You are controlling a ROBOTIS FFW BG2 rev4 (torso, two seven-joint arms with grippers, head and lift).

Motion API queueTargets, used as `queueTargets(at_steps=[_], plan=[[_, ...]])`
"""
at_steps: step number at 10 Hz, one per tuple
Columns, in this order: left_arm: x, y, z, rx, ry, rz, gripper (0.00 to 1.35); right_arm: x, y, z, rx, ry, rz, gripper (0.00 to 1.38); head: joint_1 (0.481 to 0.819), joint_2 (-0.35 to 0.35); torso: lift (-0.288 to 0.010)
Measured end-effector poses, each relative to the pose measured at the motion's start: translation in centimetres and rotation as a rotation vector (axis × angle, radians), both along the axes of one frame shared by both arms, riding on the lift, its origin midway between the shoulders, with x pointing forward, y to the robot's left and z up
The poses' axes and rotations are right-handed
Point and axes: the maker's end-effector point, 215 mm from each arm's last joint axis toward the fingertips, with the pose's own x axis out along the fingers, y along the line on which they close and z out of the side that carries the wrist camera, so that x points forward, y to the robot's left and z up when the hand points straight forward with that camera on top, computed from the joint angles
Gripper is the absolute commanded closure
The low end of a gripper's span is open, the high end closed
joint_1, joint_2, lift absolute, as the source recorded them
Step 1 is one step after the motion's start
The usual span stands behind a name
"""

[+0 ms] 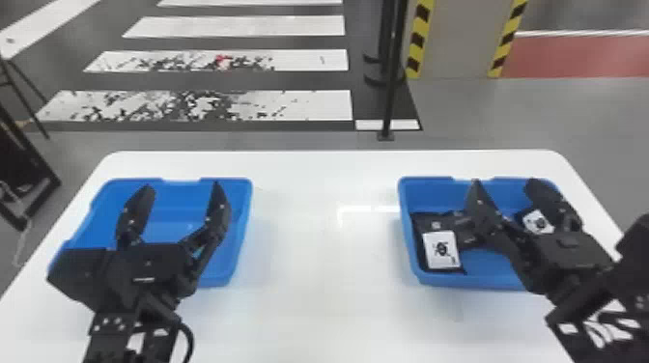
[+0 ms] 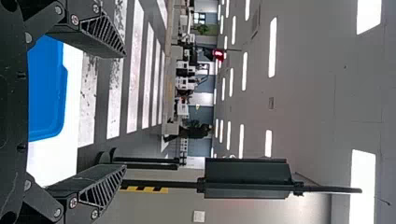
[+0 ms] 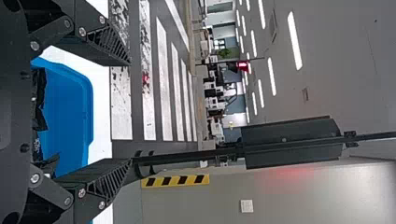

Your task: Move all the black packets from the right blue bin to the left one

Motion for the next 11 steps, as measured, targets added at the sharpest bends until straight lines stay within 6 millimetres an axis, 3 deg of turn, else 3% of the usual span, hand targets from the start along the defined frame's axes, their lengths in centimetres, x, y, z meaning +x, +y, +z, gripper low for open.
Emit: queueTargets(at_steps=[7,9,11], plan=[[0.1,0.0,0.3,-0.005,-0.007,0.000,0.22,0.0,0.1,-0.4,0.005,0.015,0.003,0.34,0.695,0.037,-0.168],[0.1,0.0,0.4,-0.006,-0.009,-0.002,0.22,0.0,0.6,-1.2,0.001,0.059,0.020,0.34,0.695,0.042,-0.168],[0.2,-0.1,0.4,-0.005,-0.010,-0.003,0.22,-0.2,2.1,-3.3,-0.019,0.168,0.083,0.33,0.695,0.061,-0.168]])
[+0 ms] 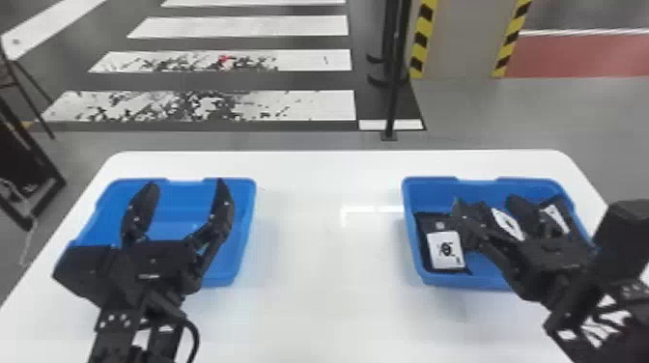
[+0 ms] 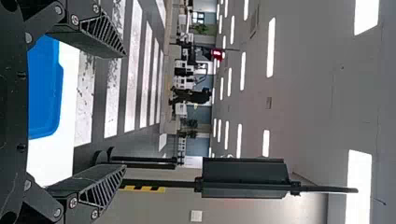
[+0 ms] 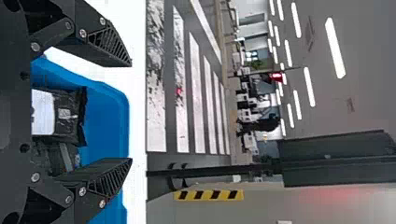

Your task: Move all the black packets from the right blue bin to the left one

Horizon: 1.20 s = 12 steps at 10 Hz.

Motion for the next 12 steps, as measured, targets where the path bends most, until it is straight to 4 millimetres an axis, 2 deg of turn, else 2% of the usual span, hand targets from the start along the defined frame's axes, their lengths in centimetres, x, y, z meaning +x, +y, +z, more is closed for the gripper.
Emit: queueTargets(at_steps=[4,7,10,12], plan=[[0.0,-0.1,0.1,0.001,-0.007,-0.003,0.22,-0.2,0.4,-4.9,-0.034,0.192,0.025,0.33,0.695,0.065,-0.168],[-0.1,0.0,0.3,0.000,-0.022,-0.002,0.22,0.3,1.2,-7.4,-0.046,0.268,0.061,0.34,0.695,0.074,-0.168],[-0.2,0.1,0.3,-0.002,-0.028,-0.001,0.22,0.5,1.0,-10.4,-0.051,0.354,0.069,0.34,0.695,0.073,-0.168],[-0.2,0.1,0.1,-0.005,-0.022,0.000,0.22,0.6,1.2,-11.3,-0.047,0.374,0.075,0.34,0.695,0.075,-0.168]])
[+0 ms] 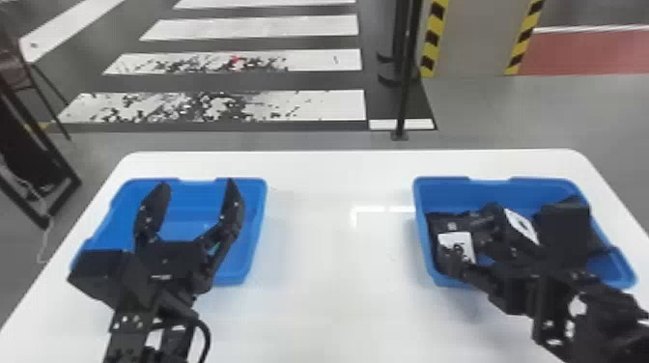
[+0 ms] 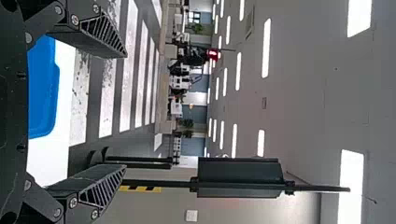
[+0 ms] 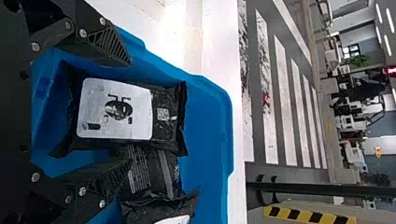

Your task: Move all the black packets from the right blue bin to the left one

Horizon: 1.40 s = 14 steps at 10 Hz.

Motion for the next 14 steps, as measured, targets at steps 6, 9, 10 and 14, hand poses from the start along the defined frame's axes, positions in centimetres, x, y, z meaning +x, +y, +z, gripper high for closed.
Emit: queueTargets(at_steps=[6,9,10,14], plan=[[-0.1,0.1,-0.4,0.002,0.010,0.000,0.22,0.5,0.3,-1.1,-0.005,0.028,0.010,0.49,0.695,0.080,-0.168],[-0.2,0.2,-0.5,0.003,0.008,0.001,0.22,0.5,0.4,-1.8,0.000,0.058,0.026,0.86,0.695,0.082,-0.168],[-0.2,0.2,-0.5,0.004,0.007,0.001,0.22,0.5,0.5,-2.0,0.004,0.070,0.033,1.04,0.695,0.084,-0.168],[-0.4,0.0,0.1,-0.009,-0.014,-0.003,0.22,0.7,0.8,-0.8,0.046,0.034,0.023,1.12,0.695,0.088,-0.168]])
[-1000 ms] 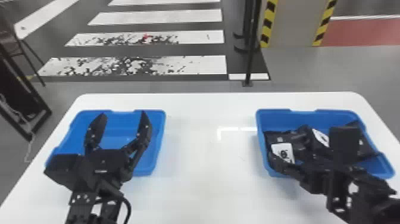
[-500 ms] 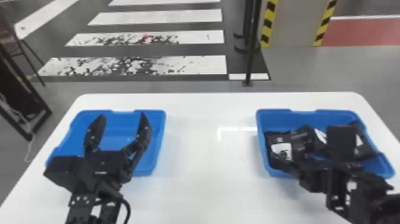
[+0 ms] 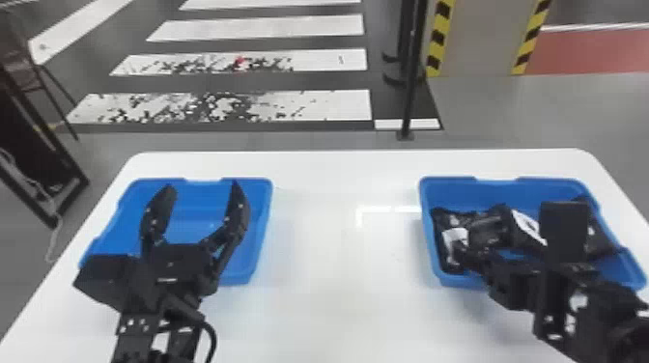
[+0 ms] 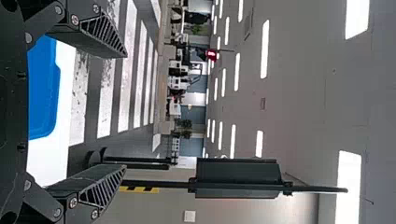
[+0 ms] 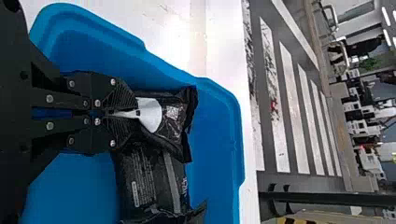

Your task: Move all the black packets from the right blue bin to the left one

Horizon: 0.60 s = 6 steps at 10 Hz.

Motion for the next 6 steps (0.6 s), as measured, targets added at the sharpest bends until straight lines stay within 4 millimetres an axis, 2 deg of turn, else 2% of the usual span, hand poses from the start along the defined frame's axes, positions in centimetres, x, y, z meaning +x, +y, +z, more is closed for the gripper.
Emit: queueTargets(at_steps=[3,4,5,6], plan=[[0.0,-2.0,0.5,-0.121,-0.016,-0.053,0.22,0.0,-1.6,4.4,0.008,-0.127,-0.053,1.12,0.695,0.051,-0.168],[0.0,-3.3,0.7,-0.179,-0.017,-0.096,0.22,-0.2,-1.0,6.2,0.042,-0.158,-0.036,1.12,0.695,0.036,-0.168],[0.1,-4.7,1.1,-0.267,-0.014,-0.155,0.22,-0.4,0.4,8.3,0.089,-0.188,0.011,1.12,0.695,0.034,-0.168],[0.3,-6.1,1.5,-0.354,-0.003,-0.214,0.22,-0.7,2.8,10.3,0.149,-0.214,0.073,1.12,0.695,0.045,-0.168]])
